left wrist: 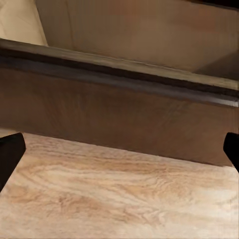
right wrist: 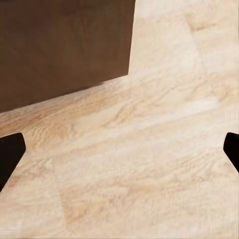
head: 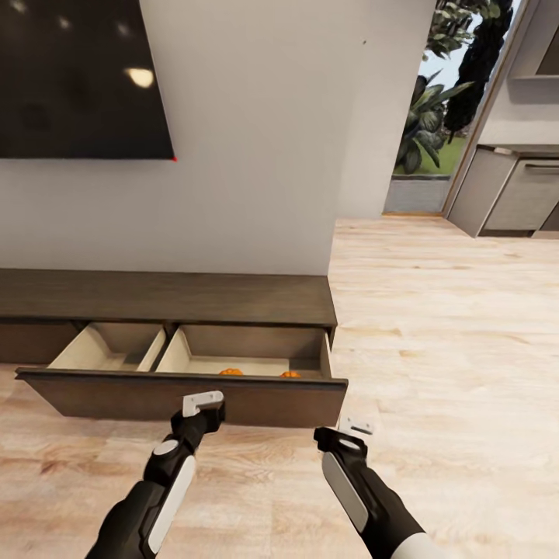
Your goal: Place each of the two pumpkins and all three candles from the living room inside a cabinet in the living room (use any cabinet), then make sure every cabinet is closed, and position the cauldron so it is next to a table in the living room.
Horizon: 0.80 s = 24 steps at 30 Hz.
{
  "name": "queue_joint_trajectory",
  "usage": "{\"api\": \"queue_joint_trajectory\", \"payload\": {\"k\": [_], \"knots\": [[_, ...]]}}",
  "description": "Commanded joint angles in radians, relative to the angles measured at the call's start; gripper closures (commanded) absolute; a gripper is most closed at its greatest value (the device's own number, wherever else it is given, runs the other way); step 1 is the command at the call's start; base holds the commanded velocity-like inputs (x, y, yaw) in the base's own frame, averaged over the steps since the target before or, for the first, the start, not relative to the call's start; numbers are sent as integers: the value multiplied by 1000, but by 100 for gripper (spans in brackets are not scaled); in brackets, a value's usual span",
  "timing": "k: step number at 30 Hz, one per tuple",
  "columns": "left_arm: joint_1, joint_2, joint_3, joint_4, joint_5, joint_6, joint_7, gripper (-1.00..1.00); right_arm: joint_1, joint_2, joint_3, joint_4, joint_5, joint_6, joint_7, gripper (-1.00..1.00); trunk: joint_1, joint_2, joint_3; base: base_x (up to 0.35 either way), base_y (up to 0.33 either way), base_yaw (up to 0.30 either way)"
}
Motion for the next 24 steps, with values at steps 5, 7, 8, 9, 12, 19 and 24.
{"api": "queue_joint_trajectory", "payload": {"k": [5,7,8,9,12,19,24], "knots": [[0,0,-4,37,-23,-68,9,-100,-1,-2,3,21,-1,-15,23,-100,19,-36,-17,0,0,0],[0,0,-4,42,-24,-86,9,-100,-2,-3,3,51,0,-50,26,-100,27,-50,-23,0,0,0],[0,0,-3,46,-25,-92,9,-100,-2,-3,3,68,1,-75,28,-100,31,-57,-26,0,0,0],[0,0,-3,52,-26,-95,9,-100,-2,-3,3,85,1,-96,30,-100,34,-64,-29,0,0,0],[0,-1,-8,67,-27,-114,9,-100,-2,-5,2,126,4,-136,94,-100,46,-85,-39,0,0,0],[0,-8,-13,136,-27,-226,9,-100,0,-5,2,146,138,-358,210,-100,73,-134,-60,0,0,0],[0,-10,-24,165,-28,-282,11,-100,1,4,1,150,190,-405,220,-100,92,-169,-76,0,0,0]]}}
